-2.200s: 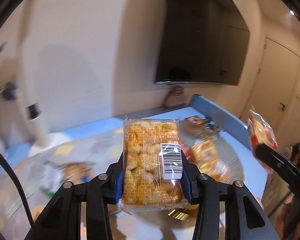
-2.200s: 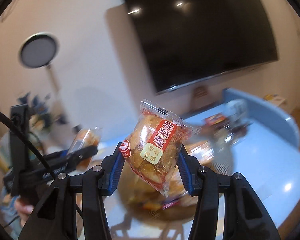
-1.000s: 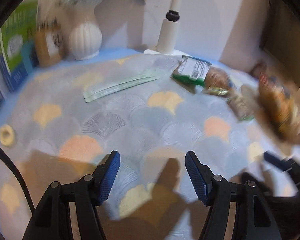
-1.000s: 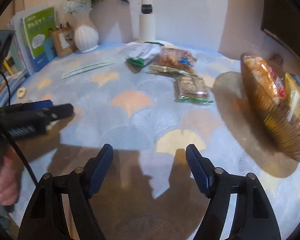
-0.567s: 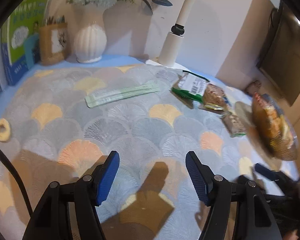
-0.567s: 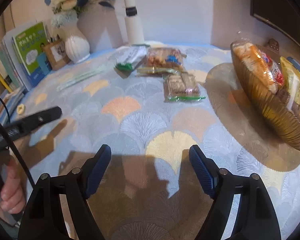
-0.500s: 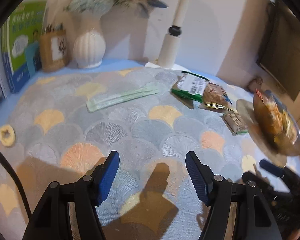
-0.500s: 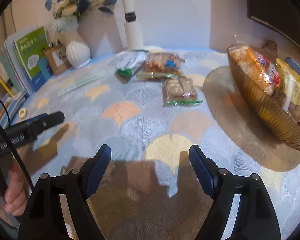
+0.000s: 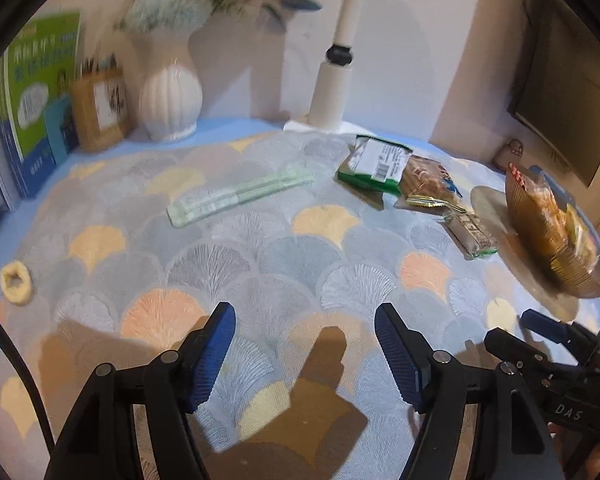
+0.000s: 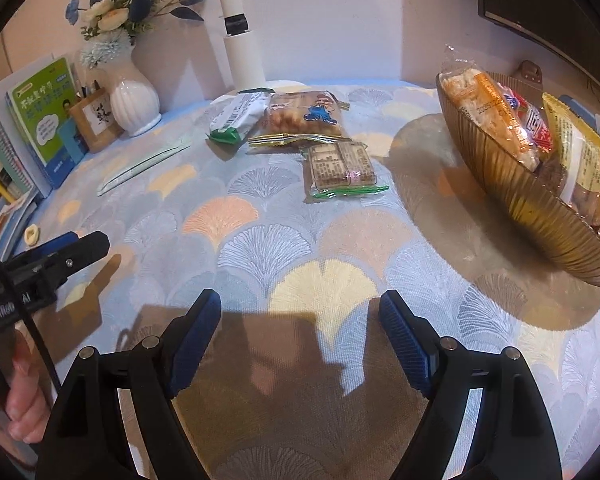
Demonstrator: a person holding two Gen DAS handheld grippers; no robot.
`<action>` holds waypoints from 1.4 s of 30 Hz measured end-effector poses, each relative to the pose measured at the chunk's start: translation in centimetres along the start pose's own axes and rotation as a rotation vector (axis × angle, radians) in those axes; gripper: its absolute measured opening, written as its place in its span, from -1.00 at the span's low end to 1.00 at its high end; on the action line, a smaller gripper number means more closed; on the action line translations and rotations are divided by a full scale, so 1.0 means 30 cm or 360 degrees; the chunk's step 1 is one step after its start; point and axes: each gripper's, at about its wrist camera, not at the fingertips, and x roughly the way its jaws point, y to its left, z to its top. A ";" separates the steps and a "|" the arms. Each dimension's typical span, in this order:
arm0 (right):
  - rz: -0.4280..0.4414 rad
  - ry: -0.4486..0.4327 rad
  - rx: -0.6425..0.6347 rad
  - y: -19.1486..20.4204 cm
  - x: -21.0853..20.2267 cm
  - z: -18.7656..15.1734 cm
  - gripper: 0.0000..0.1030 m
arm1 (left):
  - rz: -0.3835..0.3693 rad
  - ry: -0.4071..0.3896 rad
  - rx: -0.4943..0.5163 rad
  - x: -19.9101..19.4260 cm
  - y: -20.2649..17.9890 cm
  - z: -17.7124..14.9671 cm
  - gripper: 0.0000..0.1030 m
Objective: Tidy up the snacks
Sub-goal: 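Move both open grippers back toward the remaining snacks, then grasp the green-and-white packet with the left gripper while the right gripper grasps the biscuit packet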
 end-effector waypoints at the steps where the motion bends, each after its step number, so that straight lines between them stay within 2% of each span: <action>1: 0.0015 -0.0015 -0.0005 0.001 -0.008 -0.004 0.57 | -0.0052 0.0045 -0.0034 0.005 0.023 0.006 0.35; 3: 0.0043 -0.0030 -0.0010 -0.001 -0.018 -0.007 0.57 | -0.0093 0.0091 -0.0028 0.002 0.055 0.024 0.35; 6: 0.0105 -0.0043 0.0000 -0.009 -0.028 -0.008 0.58 | 0.0094 0.0049 0.0118 -0.025 0.045 0.086 0.35; 8: 0.0134 -0.0042 0.0044 -0.025 -0.027 -0.003 0.61 | 0.0118 0.0016 0.0204 -0.040 0.018 0.149 0.35; 13: 0.0122 0.0027 0.0183 -0.063 0.013 0.074 0.66 | -0.0023 0.0026 0.0275 0.038 -0.084 0.330 0.36; 17: -0.0001 0.0058 0.0189 -0.050 0.060 0.166 0.67 | -0.0088 0.0087 0.0303 0.177 -0.164 0.416 0.36; 20: -0.0064 0.0086 0.0175 -0.045 0.134 0.209 0.66 | -0.0157 0.0125 0.0285 0.247 -0.190 0.435 0.36; 24: -0.0160 0.0082 0.0158 -0.045 0.210 0.252 0.71 | -0.0165 0.0174 0.0281 0.351 -0.206 0.440 0.36; 25: -0.0150 0.0078 0.0140 -0.039 0.225 0.266 0.75 | -0.0192 0.0201 0.0273 0.374 -0.208 0.441 0.36; 26: -0.0138 0.0085 0.0124 -0.040 0.236 0.274 0.87 | -0.0243 0.0230 0.0251 0.397 -0.207 0.440 0.36; 27: -0.0126 0.0091 0.0102 -0.037 0.248 0.280 0.94 | -0.0330 0.0274 0.0222 0.426 -0.208 0.436 0.36; 28: -0.0117 0.0093 0.0084 -0.034 0.254 0.282 0.95 | -0.0353 0.0296 0.0211 0.442 -0.210 0.432 0.36; 32: -0.0062 0.0060 0.0117 -0.051 0.241 0.278 0.94 | -0.0280 0.0245 0.0298 0.438 -0.250 0.417 0.37; 34: -0.0044 0.0030 0.0152 -0.067 0.229 0.274 0.82 | -0.0240 0.0233 0.0308 0.442 -0.255 0.413 0.30; 35: -0.0048 0.0013 0.0162 -0.071 0.222 0.271 0.53 | -0.0206 0.0222 0.0315 0.442 -0.258 0.412 0.17; 36: -0.0060 -0.0015 0.0178 -0.077 0.211 0.265 0.12 | -0.0176 0.0212 0.0325 0.439 -0.260 0.411 0.04; 37: -0.0055 -0.0031 0.0184 -0.077 0.204 0.260 -0.04 | -0.0169 0.0208 0.0327 0.434 -0.261 0.410 -0.04; 40: 0.0008 -0.0043 0.0155 -0.063 0.196 0.249 -0.04 | -0.0205 0.0224 0.0357 0.410 -0.268 0.396 -0.07; 42: 0.0058 -0.0033 0.0124 -0.053 0.183 0.237 -0.05 | -0.0173 0.0210 0.0379 0.368 -0.273 0.378 -0.07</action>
